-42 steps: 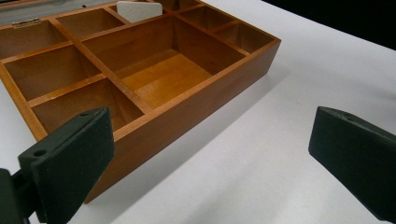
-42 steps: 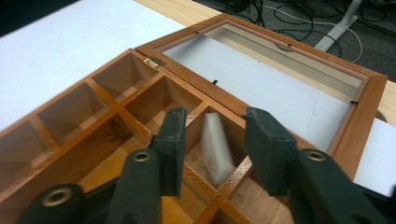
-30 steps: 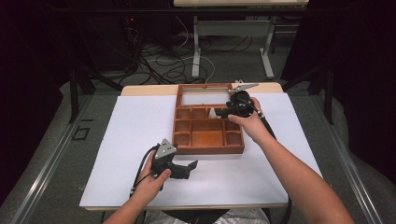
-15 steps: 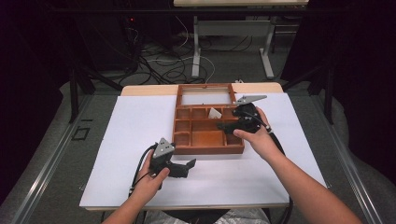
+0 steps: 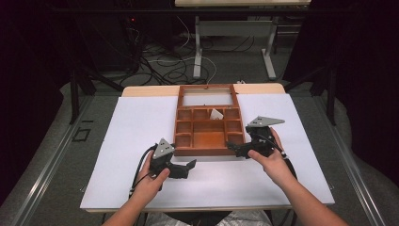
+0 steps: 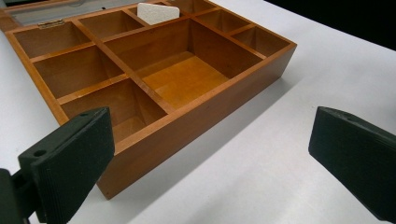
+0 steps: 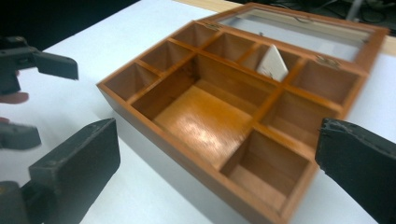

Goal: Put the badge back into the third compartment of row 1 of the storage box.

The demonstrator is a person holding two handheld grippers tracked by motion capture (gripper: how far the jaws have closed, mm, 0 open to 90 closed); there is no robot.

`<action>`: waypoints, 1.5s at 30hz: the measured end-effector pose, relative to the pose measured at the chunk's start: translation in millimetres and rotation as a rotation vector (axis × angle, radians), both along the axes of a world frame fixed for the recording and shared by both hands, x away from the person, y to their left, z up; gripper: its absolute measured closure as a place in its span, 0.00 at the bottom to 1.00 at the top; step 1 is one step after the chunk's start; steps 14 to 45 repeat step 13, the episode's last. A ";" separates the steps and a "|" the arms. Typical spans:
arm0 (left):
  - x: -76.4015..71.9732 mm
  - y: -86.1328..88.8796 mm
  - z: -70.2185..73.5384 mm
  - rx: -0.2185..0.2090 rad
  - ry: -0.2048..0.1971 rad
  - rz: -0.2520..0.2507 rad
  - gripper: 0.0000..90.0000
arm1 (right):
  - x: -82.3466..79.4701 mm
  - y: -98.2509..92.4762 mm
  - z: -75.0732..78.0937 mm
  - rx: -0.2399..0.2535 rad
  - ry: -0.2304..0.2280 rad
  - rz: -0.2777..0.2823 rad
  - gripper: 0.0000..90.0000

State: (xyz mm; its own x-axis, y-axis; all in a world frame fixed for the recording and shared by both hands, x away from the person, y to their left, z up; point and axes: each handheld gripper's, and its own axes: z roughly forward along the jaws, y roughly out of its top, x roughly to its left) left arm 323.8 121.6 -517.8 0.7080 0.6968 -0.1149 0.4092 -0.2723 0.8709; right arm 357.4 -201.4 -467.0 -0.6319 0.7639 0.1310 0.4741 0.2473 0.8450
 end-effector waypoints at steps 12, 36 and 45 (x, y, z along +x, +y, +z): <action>1.2 0.1 -0.7 0.007 -0.002 0.001 0.01 | -15.3 -33.0 -27.5 -0.010 0.009 -0.061 0.00; 1.3 -0.2 -0.9 0.008 -0.003 0.001 0.01 | -15.2 -34.6 -28.9 -0.010 0.007 -0.058 0.00; 1.3 -0.2 -0.9 0.008 -0.003 0.001 0.01 | -15.2 -34.6 -28.9 -0.010 0.007 -0.058 0.00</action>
